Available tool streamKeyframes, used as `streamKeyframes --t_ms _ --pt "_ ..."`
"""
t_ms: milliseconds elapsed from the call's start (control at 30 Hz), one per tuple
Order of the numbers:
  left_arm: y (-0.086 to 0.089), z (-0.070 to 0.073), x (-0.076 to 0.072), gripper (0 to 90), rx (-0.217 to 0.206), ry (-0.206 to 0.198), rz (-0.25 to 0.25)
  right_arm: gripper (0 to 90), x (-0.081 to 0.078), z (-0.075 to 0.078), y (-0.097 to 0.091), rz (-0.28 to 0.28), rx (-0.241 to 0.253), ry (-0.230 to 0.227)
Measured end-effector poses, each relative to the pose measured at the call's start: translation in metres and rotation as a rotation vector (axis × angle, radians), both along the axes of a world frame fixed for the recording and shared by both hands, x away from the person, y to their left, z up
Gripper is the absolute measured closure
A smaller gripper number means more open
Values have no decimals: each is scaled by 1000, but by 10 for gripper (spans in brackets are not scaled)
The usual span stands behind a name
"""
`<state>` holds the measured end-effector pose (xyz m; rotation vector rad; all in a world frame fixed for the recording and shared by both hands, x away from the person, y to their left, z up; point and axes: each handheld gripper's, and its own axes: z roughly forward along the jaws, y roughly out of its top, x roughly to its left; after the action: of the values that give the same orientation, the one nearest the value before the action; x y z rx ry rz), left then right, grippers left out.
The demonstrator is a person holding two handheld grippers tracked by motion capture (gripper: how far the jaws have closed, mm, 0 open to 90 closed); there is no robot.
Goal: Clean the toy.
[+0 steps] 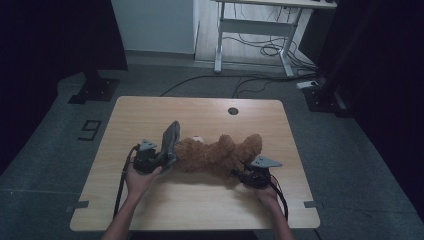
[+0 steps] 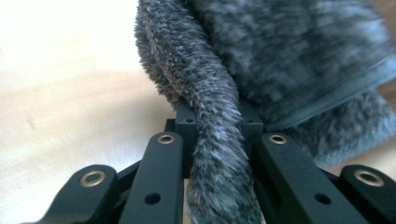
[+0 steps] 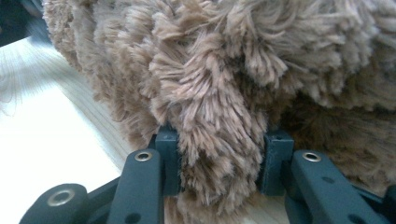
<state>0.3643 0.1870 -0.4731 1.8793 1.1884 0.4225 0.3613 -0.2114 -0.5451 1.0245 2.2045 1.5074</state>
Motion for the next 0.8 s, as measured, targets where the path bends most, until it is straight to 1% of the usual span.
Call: streamKeyframes --t_ms 33,67,100,167,233,267,333,433,467,500,533,567,633,700,733,767,800 --pt "-3 10 -4 767 -5 -28 -12 607 0 0 0 -1 0 0" --pt "-9 21 -9 767 -13 -57 -36 607 0 0 0 -2 1 1" --pt "-15 29 -12 767 -14 -79 -58 606 0 0 0 -2 1 0" --pt "-32 42 -17 766 -14 -112 -104 607 0 0 1 -2 1 -3" --pt "-51 49 -18 766 -9 -122 -150 607 -1 0 1 -2 0 -5" --pt "-65 52 -19 766 -10 -126 -185 607 -1 0 1 -2 0 -4" --pt "-90 56 -19 766 -13 -134 -234 607 0 0 2 -3 3 -4" --pt "-129 62 -16 763 10 -142 -289 606 0 0 2 -2 5 -1" --pt "-138 63 -14 763 9 -141 -303 606 0 0 2 -1 3 -3" --pt "-155 64 -12 763 24 -137 -325 607 -1 0 1 2 0 -2" --pt "-165 64 -11 763 37 -138 -335 606 -1 0 2 2 1 -3" --pt "-182 63 -8 763 57 -131 -354 606 -1 0 1 4 -1 -2" --pt "-205 57 -1 763 90 -114 -373 607 -1 0 1 3 -2 1" --pt "-223 49 6 763 137 -93 -373 607 -1 1 2 0 1 7" --pt "-229 45 10 763 151 -78 -369 607 -1 0 2 0 -2 -7" --pt "-235 37 15 762 172 -51 -363 607 -2 1 2 -2 -4 -4" --pt "-237 32 18 762 180 -48 -360 607 -3 2 3 -7 -10 6"
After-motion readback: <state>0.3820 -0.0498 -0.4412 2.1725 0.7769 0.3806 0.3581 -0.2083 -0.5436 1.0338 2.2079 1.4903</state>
